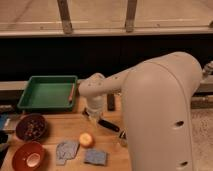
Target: Wipe table surface with brush
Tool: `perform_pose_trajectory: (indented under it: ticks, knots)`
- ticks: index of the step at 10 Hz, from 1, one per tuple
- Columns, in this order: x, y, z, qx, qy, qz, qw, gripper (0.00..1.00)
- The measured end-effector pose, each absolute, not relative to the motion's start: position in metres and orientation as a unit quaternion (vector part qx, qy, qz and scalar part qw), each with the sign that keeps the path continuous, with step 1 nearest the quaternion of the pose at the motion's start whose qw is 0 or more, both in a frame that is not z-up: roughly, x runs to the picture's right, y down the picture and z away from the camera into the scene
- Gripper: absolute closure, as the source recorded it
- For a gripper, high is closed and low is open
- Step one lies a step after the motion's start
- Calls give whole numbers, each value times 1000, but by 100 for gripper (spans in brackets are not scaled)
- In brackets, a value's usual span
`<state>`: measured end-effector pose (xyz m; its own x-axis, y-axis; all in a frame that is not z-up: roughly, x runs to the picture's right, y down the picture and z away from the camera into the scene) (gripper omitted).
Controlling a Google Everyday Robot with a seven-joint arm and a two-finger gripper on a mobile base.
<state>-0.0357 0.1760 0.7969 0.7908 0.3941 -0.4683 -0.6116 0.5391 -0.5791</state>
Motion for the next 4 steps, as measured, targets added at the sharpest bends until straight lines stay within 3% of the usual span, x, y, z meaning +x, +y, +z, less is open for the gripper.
perform_pose_trajectory:
  ticks: [4]
  knots:
    - [-7, 134, 833, -378, 145, 309, 861, 100]
